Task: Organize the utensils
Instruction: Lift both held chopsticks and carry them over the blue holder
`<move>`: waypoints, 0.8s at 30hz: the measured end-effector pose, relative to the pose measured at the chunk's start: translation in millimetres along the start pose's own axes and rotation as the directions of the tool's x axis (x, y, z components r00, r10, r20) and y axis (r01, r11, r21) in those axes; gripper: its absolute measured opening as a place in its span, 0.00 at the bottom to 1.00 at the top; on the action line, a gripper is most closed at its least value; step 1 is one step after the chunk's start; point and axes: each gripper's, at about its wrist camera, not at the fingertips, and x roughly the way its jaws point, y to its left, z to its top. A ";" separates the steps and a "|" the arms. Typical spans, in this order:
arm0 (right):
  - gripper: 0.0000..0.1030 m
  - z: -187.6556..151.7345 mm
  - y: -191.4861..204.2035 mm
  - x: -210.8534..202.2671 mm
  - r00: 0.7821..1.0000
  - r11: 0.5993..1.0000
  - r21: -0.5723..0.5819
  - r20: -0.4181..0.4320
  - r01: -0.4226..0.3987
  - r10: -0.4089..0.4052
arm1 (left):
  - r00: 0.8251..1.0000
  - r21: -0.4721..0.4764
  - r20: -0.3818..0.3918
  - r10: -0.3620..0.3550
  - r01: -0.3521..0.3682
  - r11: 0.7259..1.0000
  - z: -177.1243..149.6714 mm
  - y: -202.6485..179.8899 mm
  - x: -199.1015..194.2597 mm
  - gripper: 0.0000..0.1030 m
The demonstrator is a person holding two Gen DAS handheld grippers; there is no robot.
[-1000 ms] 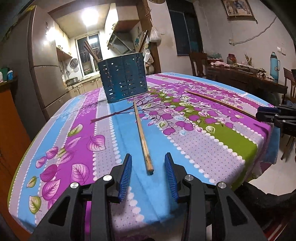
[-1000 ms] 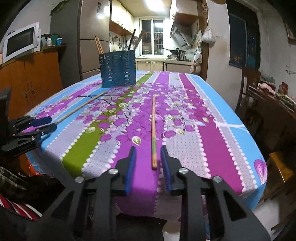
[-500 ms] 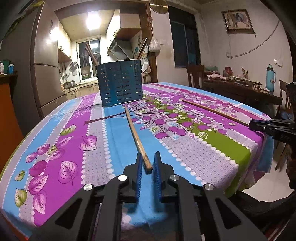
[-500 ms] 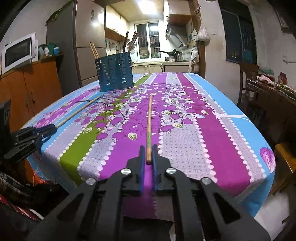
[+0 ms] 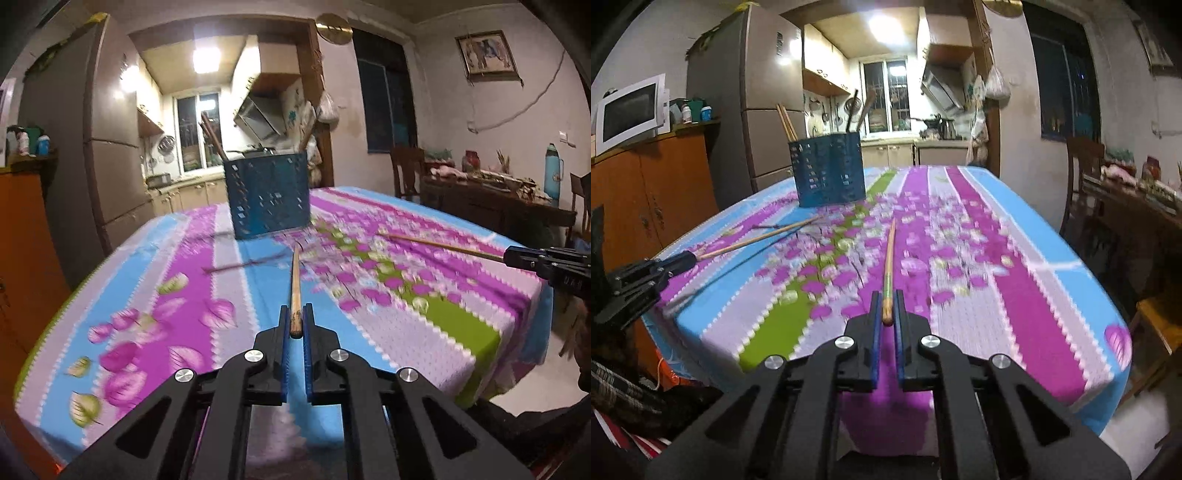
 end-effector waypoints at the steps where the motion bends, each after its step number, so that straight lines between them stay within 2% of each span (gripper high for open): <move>1: 0.04 4.7 1.4 -1.7 1.000 1.000 -0.006 0.012 -0.001 0.001 | 1.000 -0.002 0.015 0.006 -0.006 1.000 5.3 1.9 -5.5 0.07; 8: 0.04 49.2 12.6 -19.4 0.992 0.996 -0.089 0.127 -0.009 0.020 | 0.991 -0.030 0.132 0.037 -0.033 0.999 53.5 21.0 -45.3 0.07; 14: 0.04 83.5 20.4 -26.7 0.979 0.989 -0.146 0.199 -0.011 0.040 | 0.978 -0.046 0.204 0.031 -0.022 0.999 94.3 33.9 -66.5 0.07; 24: 0.04 127.0 29.2 -38.4 0.960 0.983 -0.176 0.259 -0.058 0.103 | 0.975 -0.075 0.222 -0.030 0.048 0.996 143.3 39.3 -72.8 0.07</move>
